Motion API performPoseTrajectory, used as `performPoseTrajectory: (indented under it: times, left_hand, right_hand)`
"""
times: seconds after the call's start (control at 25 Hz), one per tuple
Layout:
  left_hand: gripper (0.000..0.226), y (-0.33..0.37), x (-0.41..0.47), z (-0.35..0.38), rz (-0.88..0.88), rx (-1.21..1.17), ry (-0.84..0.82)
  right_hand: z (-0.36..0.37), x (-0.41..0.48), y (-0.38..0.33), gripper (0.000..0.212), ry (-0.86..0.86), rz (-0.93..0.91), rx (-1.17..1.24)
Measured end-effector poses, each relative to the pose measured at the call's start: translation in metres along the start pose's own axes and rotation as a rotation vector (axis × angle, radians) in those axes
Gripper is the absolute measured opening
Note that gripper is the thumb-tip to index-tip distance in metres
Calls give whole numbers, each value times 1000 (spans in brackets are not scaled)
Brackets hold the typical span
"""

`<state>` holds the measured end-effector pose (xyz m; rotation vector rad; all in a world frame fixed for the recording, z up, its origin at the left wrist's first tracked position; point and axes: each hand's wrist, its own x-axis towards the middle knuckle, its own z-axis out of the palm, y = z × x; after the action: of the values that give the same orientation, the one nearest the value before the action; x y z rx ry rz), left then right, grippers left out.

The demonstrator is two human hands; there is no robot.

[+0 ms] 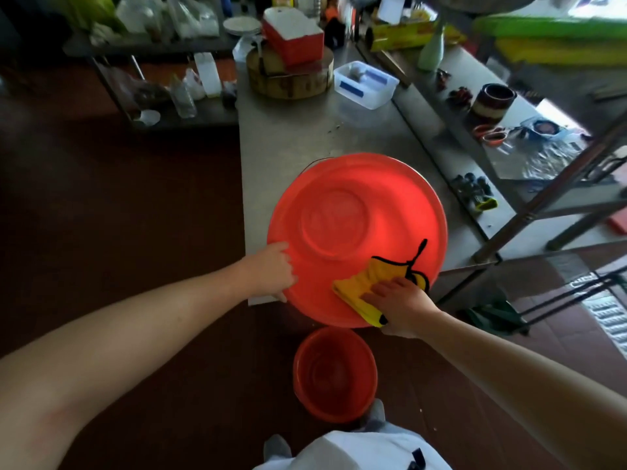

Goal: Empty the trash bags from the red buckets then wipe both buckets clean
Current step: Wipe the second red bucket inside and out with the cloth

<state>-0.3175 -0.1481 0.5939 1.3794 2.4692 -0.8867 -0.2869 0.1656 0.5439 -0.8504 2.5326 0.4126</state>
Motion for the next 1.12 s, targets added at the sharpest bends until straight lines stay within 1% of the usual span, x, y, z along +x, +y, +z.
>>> performPoseTrajectory:
  times: [0.08,0.16,0.2,0.24,0.32,0.36,0.44,0.52,0.6,0.68,0.76,0.84,0.92,0.96,1.04,1.12]
  left_hand:
    - [34,-11,-9,-1,-75,0,-63]
    - [34,-8,-11,0,-166,6,-104]
    - [38,2,-9,2,-210,-22,-94]
    - [46,15,-4,6,-250,-72,-78]
    - [68,50,13,9,-279,-204,-70]
    - [74,68,23,9,-287,-269,-57]
    - [78,94,42,10,-357,-358,9]
    - [79,104,52,11,-399,-357,86]
    - [75,107,53,10,-365,-291,111]
    - [71,107,55,8,-331,-189,103]
    - [65,107,62,3,-280,-99,132]
    - [61,106,68,0,-219,-74,144]
    - [61,103,71,-1,-196,-68,165]
    - [62,103,71,-2,-196,-61,169]
    - [65,105,72,-1,-167,-61,143]
    - [68,109,72,3,-138,-86,135]
  right_hand:
    - [-4,4,-4,76,37,-1,-21]
    - [-8,10,-11,73,64,-3,-24]
    - [-8,11,-13,72,71,-7,-19]
    - [-8,12,-14,71,82,-12,-16]
    - [-6,13,-17,69,119,-16,-5]
    - [-4,13,-17,68,136,-17,9]
    - [1,13,-16,70,153,-17,45]
    - [6,14,-12,77,116,-10,111]
    - [7,17,-5,89,-14,11,180]
    - [2,27,0,103,-141,71,262]
    - [0,44,3,105,-158,107,381]
    - [3,63,6,97,-118,90,441]
    - [8,84,7,74,-101,71,421]
    - [12,94,5,67,-95,85,413]
    - [22,111,6,65,-133,117,384]
    - [30,125,24,62,-120,132,245]
